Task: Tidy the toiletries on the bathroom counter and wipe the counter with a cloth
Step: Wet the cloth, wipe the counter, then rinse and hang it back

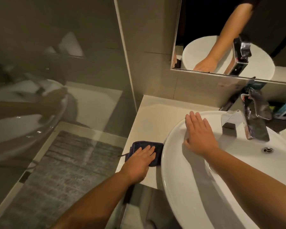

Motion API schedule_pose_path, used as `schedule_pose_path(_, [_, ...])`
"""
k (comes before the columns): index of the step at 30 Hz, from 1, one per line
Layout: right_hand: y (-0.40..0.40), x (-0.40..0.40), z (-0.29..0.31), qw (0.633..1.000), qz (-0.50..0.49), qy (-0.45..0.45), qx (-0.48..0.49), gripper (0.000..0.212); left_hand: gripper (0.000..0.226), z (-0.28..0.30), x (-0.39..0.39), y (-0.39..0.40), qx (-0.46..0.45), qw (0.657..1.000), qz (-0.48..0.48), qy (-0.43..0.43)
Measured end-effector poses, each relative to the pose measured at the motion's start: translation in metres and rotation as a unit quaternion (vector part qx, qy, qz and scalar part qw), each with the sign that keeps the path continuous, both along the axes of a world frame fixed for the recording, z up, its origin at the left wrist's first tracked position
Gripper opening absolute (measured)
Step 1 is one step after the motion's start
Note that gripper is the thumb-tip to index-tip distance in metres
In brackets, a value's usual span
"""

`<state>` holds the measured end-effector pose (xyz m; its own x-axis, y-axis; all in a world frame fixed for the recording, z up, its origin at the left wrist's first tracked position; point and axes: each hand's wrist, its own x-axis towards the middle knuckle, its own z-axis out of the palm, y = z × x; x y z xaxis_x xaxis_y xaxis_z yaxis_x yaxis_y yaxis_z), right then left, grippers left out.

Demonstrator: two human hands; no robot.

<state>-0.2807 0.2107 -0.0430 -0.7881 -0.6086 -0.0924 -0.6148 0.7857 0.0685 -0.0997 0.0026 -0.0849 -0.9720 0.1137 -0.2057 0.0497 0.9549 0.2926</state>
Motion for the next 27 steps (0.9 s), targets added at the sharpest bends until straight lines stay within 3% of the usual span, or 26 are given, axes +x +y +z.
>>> schedule_pose_path(6, [-0.001,0.0,0.006,1.0,0.005,-0.028,0.01,0.093,0.062,0.001,0.076,0.03,-0.004,0.999,0.032,-0.006])
schedule_pose_path(16, [-0.001,-0.001,0.013,0.997,0.012,-0.065,0.026,0.1,0.053,0.018,0.11,0.057,-0.035,0.999,0.04,-0.005])
schedule_pose_path(18, [-0.001,-0.002,0.013,0.997,0.012,-0.07,0.027,0.099,0.051,0.021,0.122,0.062,-0.014,0.999,0.037,-0.026])
schedule_pose_path(20, [0.0,-0.002,0.014,0.997,0.014,-0.073,0.029,0.099,0.046,0.032,0.131,0.065,0.07,0.99,0.113,-0.052])
schedule_pose_path(21, [0.0,-0.002,0.015,0.997,0.015,-0.074,0.029,0.099,0.04,0.041,0.132,0.065,0.157,0.966,0.191,-0.07])
schedule_pose_path(22, [0.0,-0.002,0.015,0.997,0.015,-0.074,0.03,0.099,0.034,0.049,0.131,0.064,0.273,0.918,0.274,-0.089])
schedule_pose_path(24, [0.0,-0.002,0.015,0.997,0.014,-0.077,0.03,0.1,0.024,0.063,0.126,0.058,0.472,0.778,0.402,-0.107])
schedule_pose_path(26, [0.0,-0.002,0.015,0.997,0.014,-0.076,0.027,0.099,0.021,0.075,0.119,0.051,0.587,0.652,0.467,-0.111])
schedule_pose_path(27, [0.0,-0.002,0.014,0.997,0.014,-0.074,0.027,0.099,0.021,0.08,0.113,0.047,0.622,0.608,0.481,-0.107])
